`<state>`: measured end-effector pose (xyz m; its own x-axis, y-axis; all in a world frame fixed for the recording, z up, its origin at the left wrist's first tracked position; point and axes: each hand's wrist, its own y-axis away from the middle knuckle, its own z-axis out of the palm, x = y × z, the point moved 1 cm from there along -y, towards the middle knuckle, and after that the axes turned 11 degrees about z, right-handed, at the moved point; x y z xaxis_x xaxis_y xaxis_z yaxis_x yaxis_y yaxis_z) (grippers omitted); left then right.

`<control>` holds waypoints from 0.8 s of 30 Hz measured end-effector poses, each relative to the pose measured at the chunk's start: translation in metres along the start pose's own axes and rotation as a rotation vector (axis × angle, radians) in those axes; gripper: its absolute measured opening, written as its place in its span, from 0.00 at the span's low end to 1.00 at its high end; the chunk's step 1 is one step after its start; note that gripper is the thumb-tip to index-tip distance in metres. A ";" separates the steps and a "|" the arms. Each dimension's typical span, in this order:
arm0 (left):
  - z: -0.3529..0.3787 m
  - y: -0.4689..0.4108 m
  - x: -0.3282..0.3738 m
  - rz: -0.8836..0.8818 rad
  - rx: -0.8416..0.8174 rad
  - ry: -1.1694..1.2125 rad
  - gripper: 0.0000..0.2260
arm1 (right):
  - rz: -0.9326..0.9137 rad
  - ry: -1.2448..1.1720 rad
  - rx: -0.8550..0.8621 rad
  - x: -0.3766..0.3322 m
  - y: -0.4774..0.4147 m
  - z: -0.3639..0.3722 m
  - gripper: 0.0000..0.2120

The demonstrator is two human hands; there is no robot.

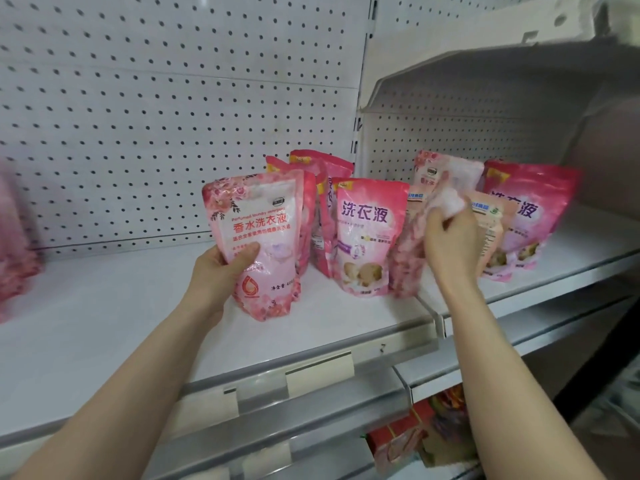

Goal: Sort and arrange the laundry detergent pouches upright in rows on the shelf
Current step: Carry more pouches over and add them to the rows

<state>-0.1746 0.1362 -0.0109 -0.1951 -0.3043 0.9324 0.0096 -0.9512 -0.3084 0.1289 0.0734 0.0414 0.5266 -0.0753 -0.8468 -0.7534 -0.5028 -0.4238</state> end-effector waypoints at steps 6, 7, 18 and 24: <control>0.001 0.003 -0.002 0.002 -0.022 -0.017 0.05 | 0.095 -0.295 -0.405 -0.026 0.008 -0.005 0.30; 0.001 0.003 -0.002 0.005 -0.024 -0.016 0.05 | 0.181 -0.445 -0.388 -0.021 0.004 -0.009 0.26; 0.008 0.009 -0.004 0.034 -0.008 -0.039 0.05 | 0.336 -0.420 -0.510 0.034 -0.012 0.010 0.25; 0.007 0.013 0.001 0.060 0.096 -0.023 0.05 | 0.356 -0.644 -0.423 0.026 0.011 0.001 0.19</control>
<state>-0.1675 0.1227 -0.0126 -0.1684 -0.3608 0.9173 0.1145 -0.9315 -0.3453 0.1339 0.0671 0.0143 -0.1379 0.1505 -0.9789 -0.5535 -0.8314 -0.0498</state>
